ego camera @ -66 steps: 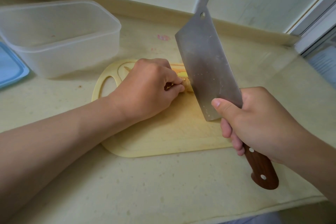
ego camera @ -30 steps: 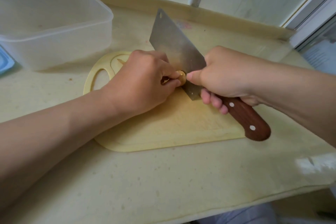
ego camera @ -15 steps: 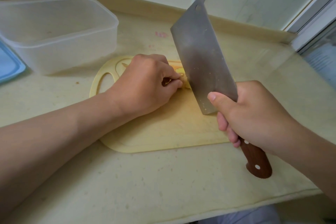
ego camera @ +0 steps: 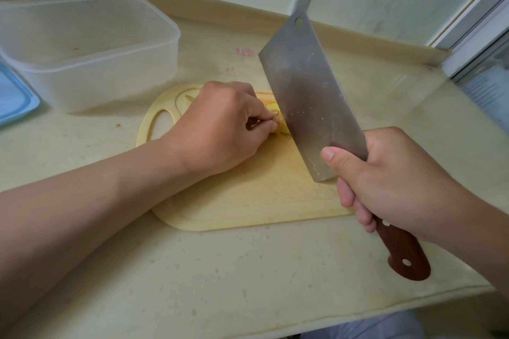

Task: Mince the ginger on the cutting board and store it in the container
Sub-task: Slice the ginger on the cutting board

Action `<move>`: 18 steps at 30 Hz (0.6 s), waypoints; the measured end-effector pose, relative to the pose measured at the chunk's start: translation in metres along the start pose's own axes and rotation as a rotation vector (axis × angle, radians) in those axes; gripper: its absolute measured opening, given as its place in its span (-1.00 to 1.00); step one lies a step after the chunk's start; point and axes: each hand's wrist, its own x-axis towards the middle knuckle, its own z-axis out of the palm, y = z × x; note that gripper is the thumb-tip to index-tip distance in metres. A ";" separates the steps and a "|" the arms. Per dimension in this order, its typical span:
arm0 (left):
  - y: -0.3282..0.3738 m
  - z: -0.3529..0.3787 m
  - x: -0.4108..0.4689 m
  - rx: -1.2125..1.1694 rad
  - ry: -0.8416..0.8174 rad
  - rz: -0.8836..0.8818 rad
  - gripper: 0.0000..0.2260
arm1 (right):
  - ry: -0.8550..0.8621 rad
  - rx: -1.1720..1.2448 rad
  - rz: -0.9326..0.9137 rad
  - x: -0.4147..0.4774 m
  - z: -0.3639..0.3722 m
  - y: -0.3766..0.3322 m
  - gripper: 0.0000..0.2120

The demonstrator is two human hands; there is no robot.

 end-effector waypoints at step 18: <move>0.002 -0.001 0.000 0.010 -0.010 0.009 -0.87 | -0.161 -0.078 0.085 -0.005 -0.016 -0.011 -0.51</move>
